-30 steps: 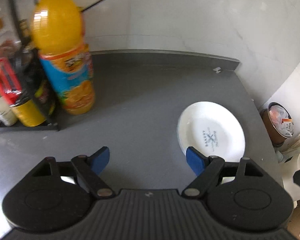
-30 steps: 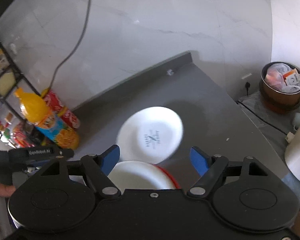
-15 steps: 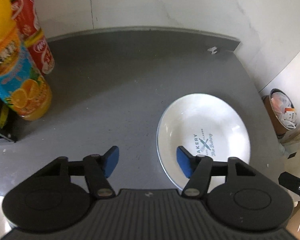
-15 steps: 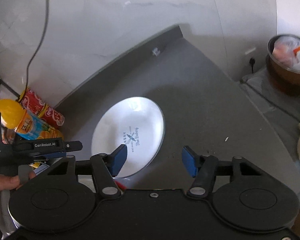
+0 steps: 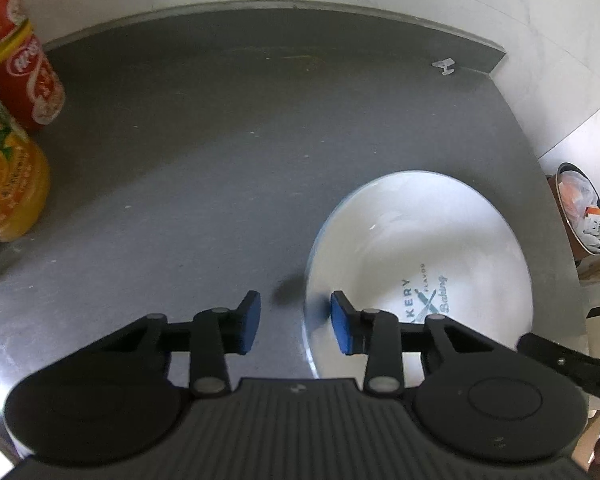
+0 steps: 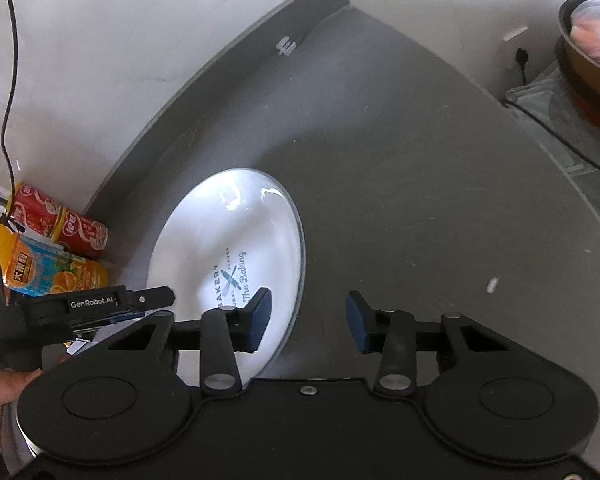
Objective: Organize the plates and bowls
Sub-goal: 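Close both grippers on the 'Bakery' plate rim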
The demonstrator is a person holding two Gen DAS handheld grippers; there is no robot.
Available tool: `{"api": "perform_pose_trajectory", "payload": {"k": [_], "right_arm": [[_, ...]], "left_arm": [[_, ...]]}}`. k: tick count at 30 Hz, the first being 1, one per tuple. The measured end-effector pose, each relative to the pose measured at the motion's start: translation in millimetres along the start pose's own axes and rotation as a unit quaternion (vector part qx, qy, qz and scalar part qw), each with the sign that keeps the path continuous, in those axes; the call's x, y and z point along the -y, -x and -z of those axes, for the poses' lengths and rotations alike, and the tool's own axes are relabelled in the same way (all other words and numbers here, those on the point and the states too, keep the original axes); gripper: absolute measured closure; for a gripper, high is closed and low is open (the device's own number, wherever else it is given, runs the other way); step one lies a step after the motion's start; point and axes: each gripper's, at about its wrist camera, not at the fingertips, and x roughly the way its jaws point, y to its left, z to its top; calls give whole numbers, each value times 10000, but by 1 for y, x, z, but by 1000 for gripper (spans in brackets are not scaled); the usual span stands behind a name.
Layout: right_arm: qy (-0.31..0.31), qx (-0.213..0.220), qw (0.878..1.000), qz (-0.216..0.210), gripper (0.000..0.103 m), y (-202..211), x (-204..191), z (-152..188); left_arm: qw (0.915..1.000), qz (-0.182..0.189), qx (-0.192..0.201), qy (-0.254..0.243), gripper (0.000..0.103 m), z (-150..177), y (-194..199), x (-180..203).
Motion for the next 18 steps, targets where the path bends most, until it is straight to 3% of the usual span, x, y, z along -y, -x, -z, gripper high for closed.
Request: {"api": "perform_pose_trajectory", "payload": {"k": [5, 15, 18], "right_arm": [[44, -159, 9999, -9, 71, -13, -3, -8], [461, -404, 9979, 221, 91, -27, -17, -15], [574, -329, 9974, 271, 91, -20, -21, -15]], "left_arm": [[9996, 291, -54, 22, 80, -2, -7, 2], [9991, 293, -203, 224, 84, -8, -8, 1], [9995, 264, -129, 91, 84, -9, 0, 7]]}}
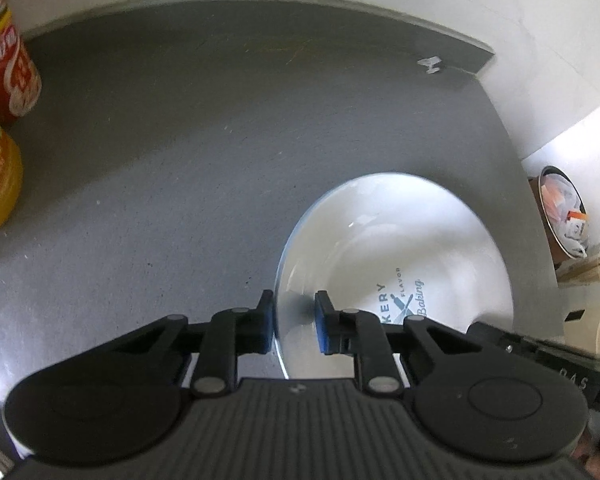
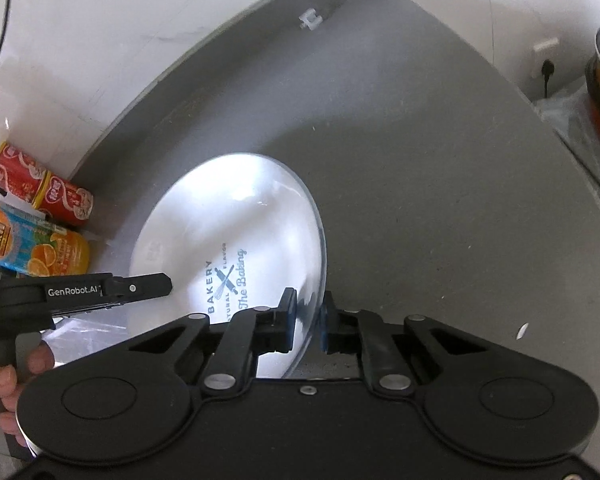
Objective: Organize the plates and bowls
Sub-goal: 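Close both grippers on the 'Bakery' plate rim, then lift the 'Bakery' plate with both grippers over the plate stack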
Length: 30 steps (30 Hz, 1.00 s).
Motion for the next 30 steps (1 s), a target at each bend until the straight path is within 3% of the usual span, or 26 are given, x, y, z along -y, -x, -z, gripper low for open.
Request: {"api": "perform_pose_trajectory", "payload": {"k": [15, 30], "right_arm": [[552, 837, 9950, 22, 92, 82, -35, -4], [1150, 1165, 9860, -305, 92, 134, -92, 33]], "left_arm": [[9969, 395, 683, 47, 84, 3, 78, 9], [9898, 445, 1232, 567, 84, 65, 167, -29]]}}
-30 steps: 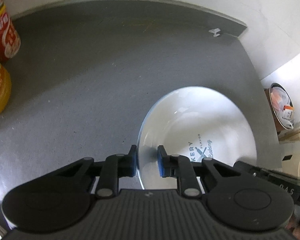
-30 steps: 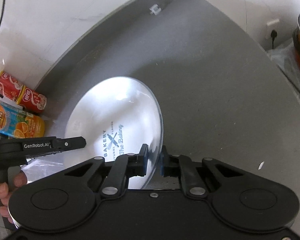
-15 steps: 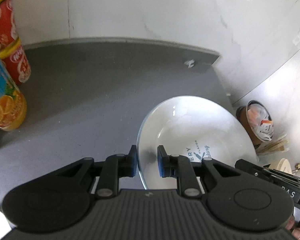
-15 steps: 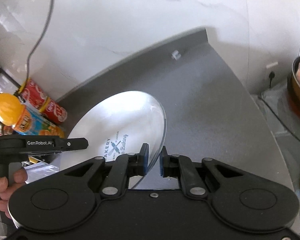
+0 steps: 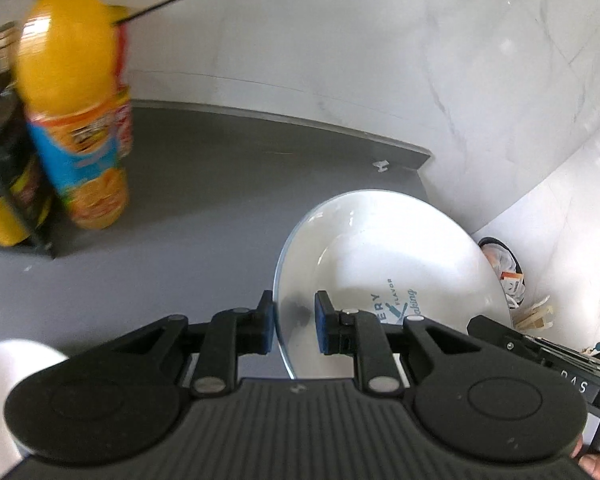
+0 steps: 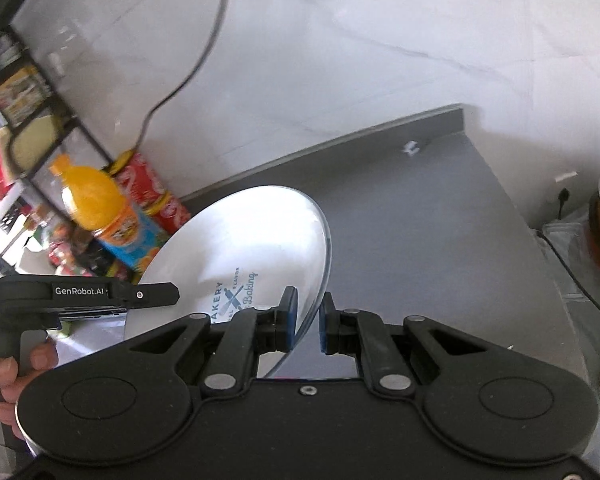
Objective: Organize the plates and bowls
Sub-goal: 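Lift the 'Bakery' plate with both grippers over the plate stack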
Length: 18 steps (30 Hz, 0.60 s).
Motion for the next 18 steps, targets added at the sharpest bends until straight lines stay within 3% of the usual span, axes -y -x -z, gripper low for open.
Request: {"api": "perform_pose_trajectory", "payload": {"k": [18], "right_arm": [[580, -340, 9953, -703, 92, 0, -99, 54]], "left_arm": [[9947, -609, 395, 725, 84, 60, 95, -91]]}}
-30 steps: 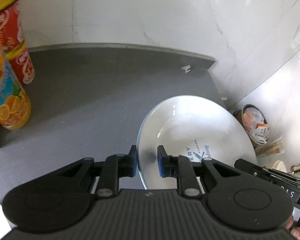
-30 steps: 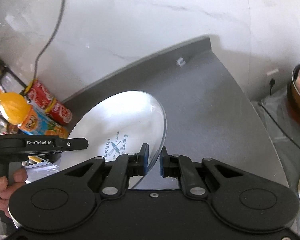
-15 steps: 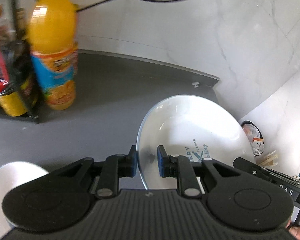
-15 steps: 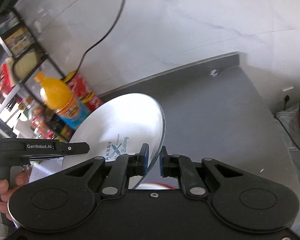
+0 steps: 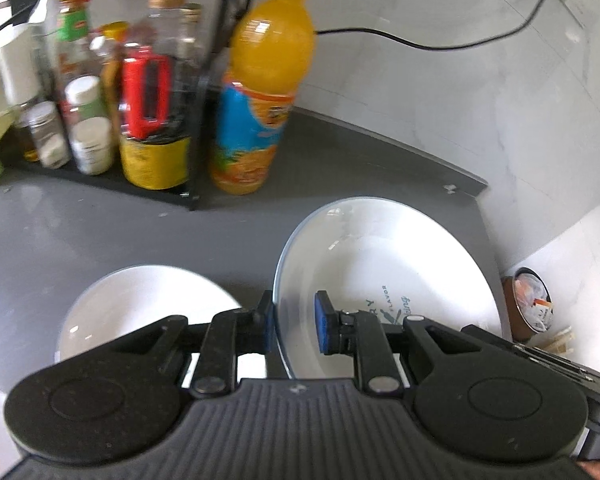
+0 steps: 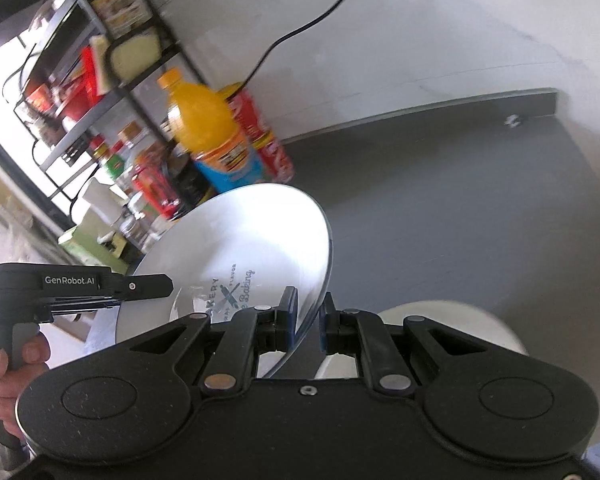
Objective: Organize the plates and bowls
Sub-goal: 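Lift the 'Bakery' plate with both grippers over the plate stack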
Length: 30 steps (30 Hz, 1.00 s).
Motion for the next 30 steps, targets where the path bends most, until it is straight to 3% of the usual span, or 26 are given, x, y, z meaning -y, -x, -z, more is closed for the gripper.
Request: {"api": "perform_pose_trajectory", "payload": {"k": [13, 30], "right_arm": [[307, -406, 9984, -266, 92, -45, -55, 22], [359, -765, 9963, 143, 92, -105, -109, 51]], "left_arm": [[9985, -346, -117, 396, 84, 10, 11, -76], [9978, -327, -542, 207, 84, 17, -26, -153]]}}
